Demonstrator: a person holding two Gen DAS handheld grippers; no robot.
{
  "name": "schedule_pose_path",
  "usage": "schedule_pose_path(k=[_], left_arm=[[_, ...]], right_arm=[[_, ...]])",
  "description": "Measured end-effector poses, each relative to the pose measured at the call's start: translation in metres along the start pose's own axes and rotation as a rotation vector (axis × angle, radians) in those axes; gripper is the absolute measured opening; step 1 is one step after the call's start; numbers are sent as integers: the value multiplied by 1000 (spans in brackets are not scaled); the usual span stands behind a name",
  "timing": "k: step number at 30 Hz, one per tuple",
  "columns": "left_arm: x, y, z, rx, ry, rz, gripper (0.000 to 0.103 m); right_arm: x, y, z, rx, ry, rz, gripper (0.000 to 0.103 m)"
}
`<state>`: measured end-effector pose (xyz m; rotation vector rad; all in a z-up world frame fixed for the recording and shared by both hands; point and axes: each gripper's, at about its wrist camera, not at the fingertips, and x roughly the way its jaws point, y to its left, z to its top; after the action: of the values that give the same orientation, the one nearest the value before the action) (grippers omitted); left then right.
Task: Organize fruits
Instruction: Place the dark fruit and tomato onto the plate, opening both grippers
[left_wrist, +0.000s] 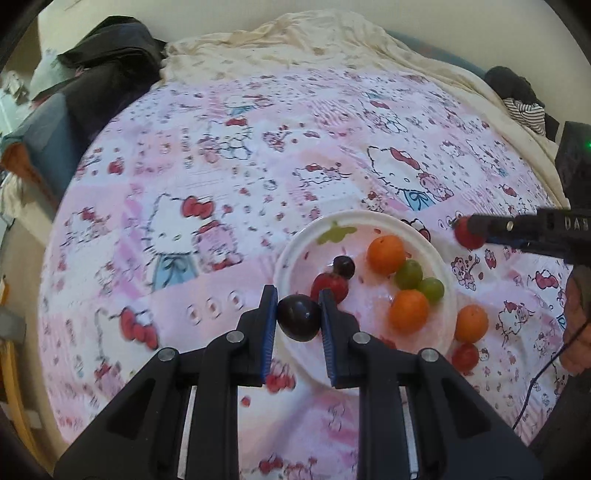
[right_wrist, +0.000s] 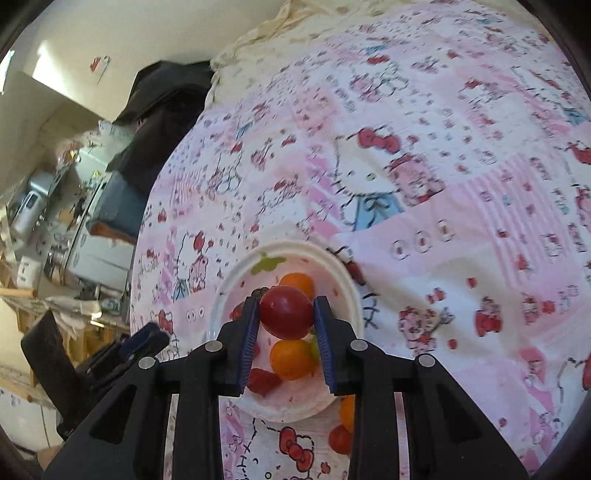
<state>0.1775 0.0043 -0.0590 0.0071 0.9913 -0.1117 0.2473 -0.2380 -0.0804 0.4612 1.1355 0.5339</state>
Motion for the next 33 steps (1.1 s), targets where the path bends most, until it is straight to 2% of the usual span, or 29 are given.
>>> schedule_pose_path(k=[3,11,21,24,25,26,28,29,30,33], left_arm=[[16,-2,4,16,-13,-32,19],[59,8,3,2,29,-27,20],[74,2,7,-1,46,-44,21],[73,3,9,-14,55,-48,48],[72,4,9,-24,54,-50,62],[69,5,10,-37,44,-51,71],[63,8,11,-53,22,-56,78],[60,10,12,-63,16,-52,78],[57,12,14,-75,10,-48,78],[49,20,17,-110,-8,-30,78]], right_arm=[[12,2,-4,-16,29,0,32],[42,4,-15,-18,109,2,32],[56,-3,-17,15,144,4,34],[56,-5,-17,30,152,10,35],[57,-6,-17,35,154,13,35],[56,-6,-16,41,155,23,38],[53,-5,-15,49,147,48,57],[49,-4,-13,49,132,62,70],[44,-2,-12,45,111,66,74],[32,3,-7,27,70,65,73]])
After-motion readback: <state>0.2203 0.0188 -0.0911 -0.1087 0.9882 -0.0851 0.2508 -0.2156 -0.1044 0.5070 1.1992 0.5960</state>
